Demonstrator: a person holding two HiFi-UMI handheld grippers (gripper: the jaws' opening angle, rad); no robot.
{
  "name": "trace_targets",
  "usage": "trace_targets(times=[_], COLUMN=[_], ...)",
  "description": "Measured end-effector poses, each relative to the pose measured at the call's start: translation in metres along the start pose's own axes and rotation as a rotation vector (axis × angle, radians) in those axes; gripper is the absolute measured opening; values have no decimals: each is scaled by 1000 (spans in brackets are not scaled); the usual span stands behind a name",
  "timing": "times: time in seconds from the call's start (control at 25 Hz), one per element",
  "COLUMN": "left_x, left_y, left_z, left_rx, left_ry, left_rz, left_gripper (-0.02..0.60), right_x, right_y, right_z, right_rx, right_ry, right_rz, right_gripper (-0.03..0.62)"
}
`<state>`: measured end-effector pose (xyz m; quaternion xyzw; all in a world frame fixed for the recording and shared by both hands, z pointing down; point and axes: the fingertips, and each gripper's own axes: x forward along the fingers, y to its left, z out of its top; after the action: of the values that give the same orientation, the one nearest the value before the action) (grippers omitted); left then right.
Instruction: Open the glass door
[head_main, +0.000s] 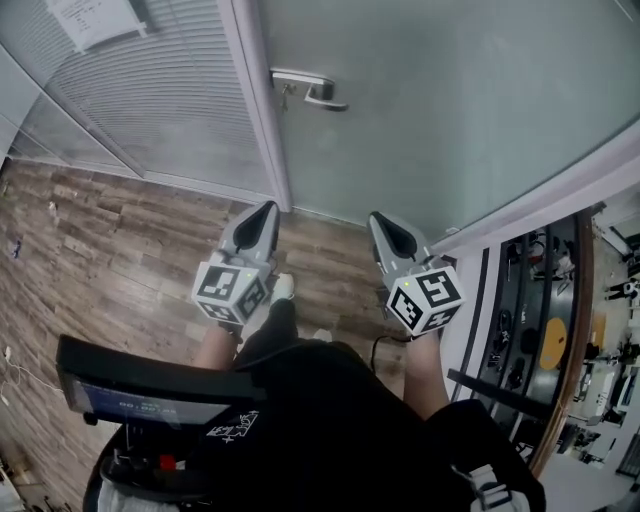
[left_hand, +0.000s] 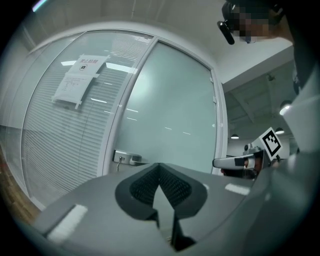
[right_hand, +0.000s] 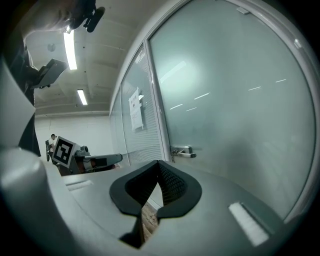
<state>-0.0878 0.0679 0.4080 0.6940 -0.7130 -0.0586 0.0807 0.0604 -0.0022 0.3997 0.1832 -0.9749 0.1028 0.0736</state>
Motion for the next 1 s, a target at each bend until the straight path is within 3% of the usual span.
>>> trace_targets(times=[0.48, 0.8, 1.0], left_x=[83, 129, 151], left_y=[66, 105, 123], left_z=[17, 32, 34], left_rx=[-20, -20, -24], left_ry=[-9, 3, 15], left_rz=[-107, -201, -247], left_gripper=[0, 0, 0], right_x=[78, 158, 202], right_y=[-36, -79, -94], right_z=[26, 28, 22], right_rx=[-38, -237, -335], right_ry=[-3, 93, 135], right_rz=[-128, -292, -345], right_gripper=[2, 3, 18])
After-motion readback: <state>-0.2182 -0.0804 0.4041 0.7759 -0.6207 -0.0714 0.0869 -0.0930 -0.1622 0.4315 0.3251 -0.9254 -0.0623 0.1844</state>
